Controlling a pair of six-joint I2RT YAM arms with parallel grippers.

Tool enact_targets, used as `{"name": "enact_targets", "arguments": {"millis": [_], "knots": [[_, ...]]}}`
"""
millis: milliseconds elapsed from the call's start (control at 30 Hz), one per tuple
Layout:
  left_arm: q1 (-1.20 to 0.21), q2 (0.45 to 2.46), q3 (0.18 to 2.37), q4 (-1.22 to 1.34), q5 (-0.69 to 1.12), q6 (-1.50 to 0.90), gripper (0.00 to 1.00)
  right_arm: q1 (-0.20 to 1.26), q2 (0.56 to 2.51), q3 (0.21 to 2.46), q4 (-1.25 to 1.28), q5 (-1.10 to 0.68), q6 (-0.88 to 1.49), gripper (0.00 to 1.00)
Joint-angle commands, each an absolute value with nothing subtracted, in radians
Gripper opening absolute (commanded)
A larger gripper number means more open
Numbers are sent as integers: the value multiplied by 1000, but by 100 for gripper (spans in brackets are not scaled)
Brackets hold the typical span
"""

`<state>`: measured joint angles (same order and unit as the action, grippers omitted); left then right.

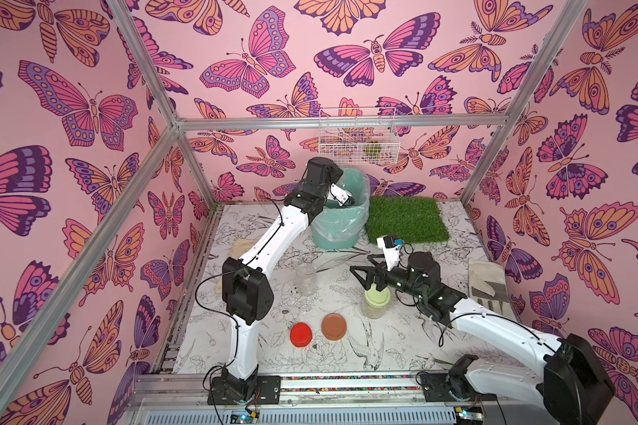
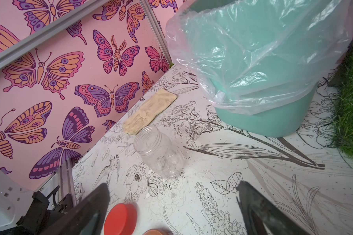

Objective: Empty moldy peanuts from jars
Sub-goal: Pour the moldy peanuts from the jar into the trash bin.

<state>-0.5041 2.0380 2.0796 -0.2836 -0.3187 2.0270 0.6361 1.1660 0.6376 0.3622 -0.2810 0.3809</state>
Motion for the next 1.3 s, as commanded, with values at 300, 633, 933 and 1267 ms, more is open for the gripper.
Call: {"name": "enact_targets", "arguments": {"millis": [300, 633, 933, 1267], "knots": [[-484, 1924, 2063, -262, -259, 1787, 0, 632, 1170, 662, 374, -279, 413, 99], [-459, 1854, 1988, -274, -271, 1802, 0, 632, 1178, 664, 365, -286, 408, 99], [-446, 1856, 1955, -207, -302, 1781, 0, 630, 1170, 656, 363, -265, 406, 99], [-423, 1850, 2035, -182, -270, 1681, 0, 630, 1190, 673, 364, -293, 424, 99]]}}
